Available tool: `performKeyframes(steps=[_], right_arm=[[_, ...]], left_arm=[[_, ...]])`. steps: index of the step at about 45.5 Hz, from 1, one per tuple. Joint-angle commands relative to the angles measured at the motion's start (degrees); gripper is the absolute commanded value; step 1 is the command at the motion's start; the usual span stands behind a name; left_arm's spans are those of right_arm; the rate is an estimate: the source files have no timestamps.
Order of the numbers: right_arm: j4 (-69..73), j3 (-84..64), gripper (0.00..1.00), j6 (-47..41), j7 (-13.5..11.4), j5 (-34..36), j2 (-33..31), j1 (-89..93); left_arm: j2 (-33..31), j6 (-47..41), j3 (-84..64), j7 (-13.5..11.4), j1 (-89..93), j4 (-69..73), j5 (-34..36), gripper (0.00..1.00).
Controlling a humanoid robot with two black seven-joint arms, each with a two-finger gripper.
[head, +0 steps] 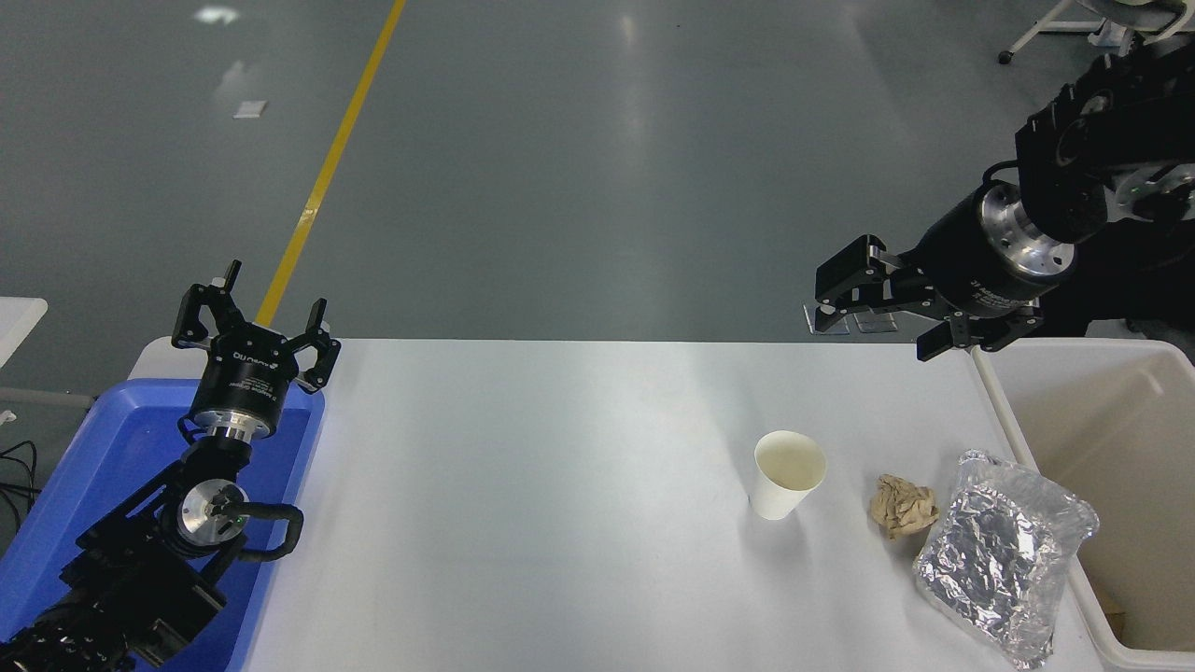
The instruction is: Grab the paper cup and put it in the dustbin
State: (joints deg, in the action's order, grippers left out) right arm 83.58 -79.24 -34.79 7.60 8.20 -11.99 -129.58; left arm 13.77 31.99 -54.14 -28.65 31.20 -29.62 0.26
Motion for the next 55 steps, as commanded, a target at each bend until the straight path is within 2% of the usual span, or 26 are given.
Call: performKeyframes(steps=[1,11,26,55], right_arm=[[-2.1,-0.4,1.0,4.3,-0.1,-0.4,1.9,6.2],[-6.3,-0.4,1.0,9.9,-0.1,-0.4,4.5,16.0],[-14.9,0.6,1.0,13.7,-0.1,0.4,8.8,29.9],[-28.0,3.1,0.99,17.7,-0.1,0.7,9.8,45.6]], left_arm=[[-0.1,0.0,-0.1,-0.1,0.0,0.0,0.0,0.98],[-0.1,0.0,-0.1,-0.1,0.0,0.0,0.0,0.98],[0.0,0.0,-0.1,-0.1,0.0,0.0,0.0,0.98],[0.0,0.0,-0.1,0.0,0.0,0.0,0.0,0.98]])
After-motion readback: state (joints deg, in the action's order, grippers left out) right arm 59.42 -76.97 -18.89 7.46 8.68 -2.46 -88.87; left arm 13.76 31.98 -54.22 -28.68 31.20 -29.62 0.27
